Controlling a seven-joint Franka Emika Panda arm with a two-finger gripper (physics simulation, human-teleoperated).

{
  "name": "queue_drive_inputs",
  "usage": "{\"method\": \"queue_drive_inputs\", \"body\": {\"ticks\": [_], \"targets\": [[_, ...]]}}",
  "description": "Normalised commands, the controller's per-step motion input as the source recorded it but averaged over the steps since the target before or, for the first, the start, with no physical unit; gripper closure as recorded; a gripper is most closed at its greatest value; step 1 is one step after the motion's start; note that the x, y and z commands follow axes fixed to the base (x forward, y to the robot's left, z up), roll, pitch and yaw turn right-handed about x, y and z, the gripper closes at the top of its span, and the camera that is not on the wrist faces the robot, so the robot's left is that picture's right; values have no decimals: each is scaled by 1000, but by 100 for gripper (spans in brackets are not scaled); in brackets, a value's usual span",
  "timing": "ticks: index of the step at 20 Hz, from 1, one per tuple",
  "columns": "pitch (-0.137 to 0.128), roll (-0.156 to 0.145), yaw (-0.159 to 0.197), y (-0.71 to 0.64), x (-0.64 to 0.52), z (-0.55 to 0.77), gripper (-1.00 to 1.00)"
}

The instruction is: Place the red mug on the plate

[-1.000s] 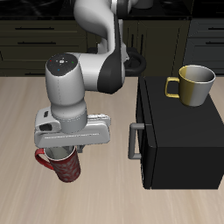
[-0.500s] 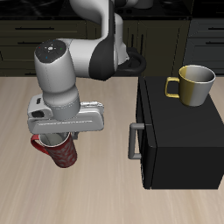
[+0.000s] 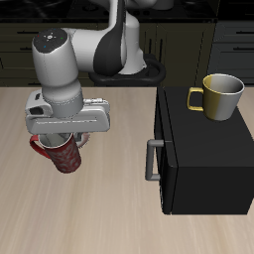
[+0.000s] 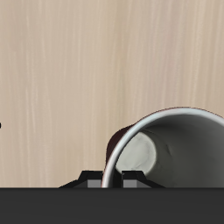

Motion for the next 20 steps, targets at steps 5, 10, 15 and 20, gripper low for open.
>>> {"method": "queue_drive_inputs", "body": {"ticks": [5,10,15,20], "targets": [[-32,-101,49,-38,-474,74,100],[4,-51,34,52,-378,23,100],[-30,-33,6,3,-372,106,100],[-45,-11,-1,-27,-372,88,100]]}}
